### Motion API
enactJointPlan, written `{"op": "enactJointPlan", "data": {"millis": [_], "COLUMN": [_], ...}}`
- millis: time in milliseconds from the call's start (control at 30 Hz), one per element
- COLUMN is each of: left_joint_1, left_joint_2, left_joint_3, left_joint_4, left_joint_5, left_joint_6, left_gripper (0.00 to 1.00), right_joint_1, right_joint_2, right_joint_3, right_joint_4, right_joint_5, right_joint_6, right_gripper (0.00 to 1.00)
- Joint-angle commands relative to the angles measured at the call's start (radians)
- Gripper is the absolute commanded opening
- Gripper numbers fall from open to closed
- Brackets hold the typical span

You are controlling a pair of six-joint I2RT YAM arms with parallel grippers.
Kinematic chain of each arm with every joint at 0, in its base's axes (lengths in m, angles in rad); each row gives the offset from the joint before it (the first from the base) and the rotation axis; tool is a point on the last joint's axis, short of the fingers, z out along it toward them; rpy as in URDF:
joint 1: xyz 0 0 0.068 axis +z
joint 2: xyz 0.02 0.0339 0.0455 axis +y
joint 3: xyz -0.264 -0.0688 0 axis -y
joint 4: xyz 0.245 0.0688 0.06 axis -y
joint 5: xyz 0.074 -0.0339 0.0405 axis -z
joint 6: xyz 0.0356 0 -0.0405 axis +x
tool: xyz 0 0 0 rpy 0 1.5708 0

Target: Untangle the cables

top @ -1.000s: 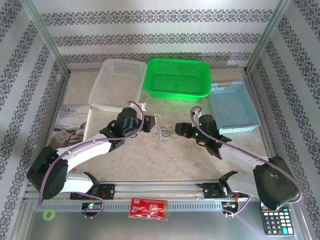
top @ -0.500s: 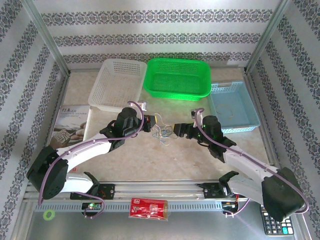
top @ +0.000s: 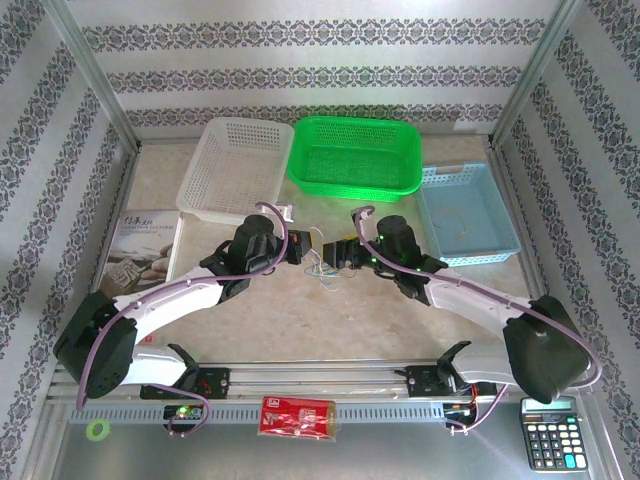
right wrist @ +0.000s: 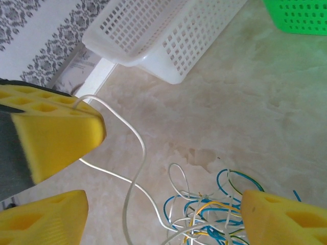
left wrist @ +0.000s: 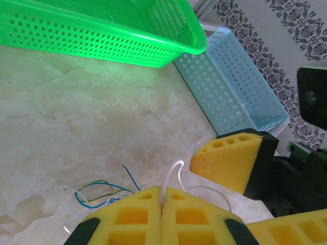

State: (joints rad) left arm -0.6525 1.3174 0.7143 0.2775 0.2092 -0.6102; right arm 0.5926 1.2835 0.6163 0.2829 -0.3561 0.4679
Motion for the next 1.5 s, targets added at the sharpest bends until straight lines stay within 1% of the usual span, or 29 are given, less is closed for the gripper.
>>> {"op": "enactJointPlan", "data": {"millis": [0, 100, 267, 433, 633, 700, 867, 900, 933, 967, 1033, 1067, 1133, 1200, 1300, 1367, 1467], "left_joint_1": [0.004, 0.004, 0.004, 0.005, 0.004, 0.004, 0.004, 0.005, 0.004, 0.005, 0.005, 0.005, 0.005, 0.005, 0.004, 0.005, 0.004], "left_joint_2": [0.004, 0.001, -0.008, -0.013, -0.01, -0.006, 0.008, 0.01, 0.012, 0.013, 0.008, 0.0, -0.02, -0.049, -0.097, -0.121, -0.142], "left_joint_3": [0.002, 0.001, -0.003, -0.011, -0.019, -0.018, -0.015, -0.015, -0.016, -0.017, -0.018, -0.021, -0.03, -0.039, -0.064, -0.084, -0.115], "left_joint_4": [0.045, 0.047, 0.042, 0.036, 0.032, 0.029, 0.028, 0.027, 0.028, 0.028, 0.026, 0.02, 0.01, 0.001, -0.005, 0.007, 0.068], "left_joint_5": [0.02, 0.021, 0.015, 0.005, -0.013, -0.018, -0.019, -0.017, -0.015, -0.012, -0.012, -0.013, -0.02, -0.021, 0.01, 0.054, 0.139], "left_joint_6": [-0.013, -0.013, -0.011, -0.004, -0.002, -0.003, -0.001, -0.001, -0.001, 0.001, 0.001, 0.001, 0.0, -0.003, -0.033, -0.066, -0.126], "left_gripper": [0.0, 0.0, 0.0, 0.0, 0.0, 0.0, 0.0, 0.03, 0.14, 0.27, 0.45, 0.54, 0.63, 0.67, 0.68, 0.67, 0.63], "right_joint_1": [0.01, 0.008, -0.028, -0.052, -0.08, -0.085, -0.089, -0.089, -0.089, -0.089, -0.089, -0.089, -0.091, -0.094, -0.099, -0.1, -0.1], "right_joint_2": [0.045, 0.08, 0.097, 0.056, 0.001, -0.017, -0.056, -0.059, -0.061, -0.062, -0.062, -0.062, -0.06, -0.053, -0.027, -0.018, -0.013], "right_joint_3": [0.033, 0.033, 0.015, -0.018, -0.054, -0.063, -0.072, -0.07, -0.066, -0.063, -0.06, -0.059, -0.058, -0.054, -0.035, -0.025, -0.017], "right_joint_4": [0.002, 0.006, 0.037, 0.043, 0.042, 0.042, 0.038, 0.037, 0.037, 0.036, 0.036, 0.037, 0.037, 0.041, 0.042, 0.045, 0.062], "right_joint_5": [0.024, 0.041, 0.01, -0.018, -0.047, -0.054, -0.095, -0.105, -0.118, -0.13, -0.147, -0.153, -0.16, -0.176, -0.216, -0.233, -0.243], "right_joint_6": [-0.053, -0.062, -0.037, -0.019, -0.001, 0.006, 0.043, 0.053, 0.062, 0.075, 0.1, 0.111, 0.135, 0.159, 0.208, 0.235, 0.27], "right_gripper": [0.77, 0.72, 0.47, 0.3, 0.05, 0.0, 0.0, 0.0, 0.0, 0.0, 0.0, 0.0, 0.0, 0.0, 0.0, 0.0, 0.0]}}
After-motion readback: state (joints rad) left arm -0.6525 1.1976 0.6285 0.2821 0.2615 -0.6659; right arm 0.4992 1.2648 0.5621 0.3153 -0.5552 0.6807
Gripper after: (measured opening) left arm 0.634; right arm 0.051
